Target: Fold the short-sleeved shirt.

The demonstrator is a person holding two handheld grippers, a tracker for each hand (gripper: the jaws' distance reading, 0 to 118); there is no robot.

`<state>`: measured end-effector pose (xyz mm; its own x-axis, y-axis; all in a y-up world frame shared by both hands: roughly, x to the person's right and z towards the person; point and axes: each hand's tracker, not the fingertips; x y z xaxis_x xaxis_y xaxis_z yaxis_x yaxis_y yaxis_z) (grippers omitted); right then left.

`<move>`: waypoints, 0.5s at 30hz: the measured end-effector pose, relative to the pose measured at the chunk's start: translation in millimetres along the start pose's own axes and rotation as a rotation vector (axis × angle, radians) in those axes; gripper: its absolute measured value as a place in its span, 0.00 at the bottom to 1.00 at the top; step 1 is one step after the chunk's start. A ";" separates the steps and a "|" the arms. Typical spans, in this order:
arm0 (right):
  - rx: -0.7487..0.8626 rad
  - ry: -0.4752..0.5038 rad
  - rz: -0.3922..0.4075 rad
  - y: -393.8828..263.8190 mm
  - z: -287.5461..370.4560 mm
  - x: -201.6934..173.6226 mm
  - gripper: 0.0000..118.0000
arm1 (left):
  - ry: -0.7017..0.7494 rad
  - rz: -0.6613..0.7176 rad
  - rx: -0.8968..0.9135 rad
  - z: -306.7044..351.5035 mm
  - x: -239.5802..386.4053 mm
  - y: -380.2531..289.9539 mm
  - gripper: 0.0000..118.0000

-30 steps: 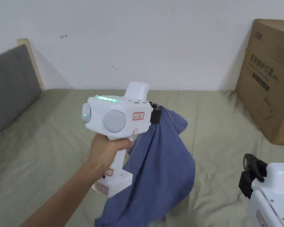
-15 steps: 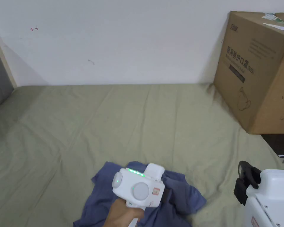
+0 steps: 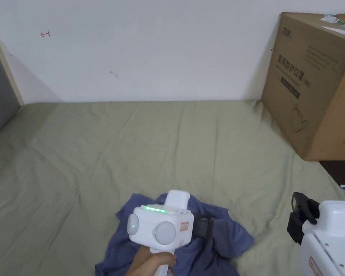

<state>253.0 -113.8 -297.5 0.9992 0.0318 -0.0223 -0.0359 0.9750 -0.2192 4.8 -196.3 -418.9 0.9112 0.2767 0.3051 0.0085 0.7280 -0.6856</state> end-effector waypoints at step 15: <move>0.120 0.030 -0.011 39.3 11.6 -28.2 0.00 | 0.367 -0.087 0.593 167.1 -46.4 35.1 0.91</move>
<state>223.6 -73.9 -294.2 0.9986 0.0159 -0.0498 -0.0209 0.9947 -0.1010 -106.0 -78.8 -346.7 0.9984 0.0484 0.0282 -0.0433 0.9861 -0.1603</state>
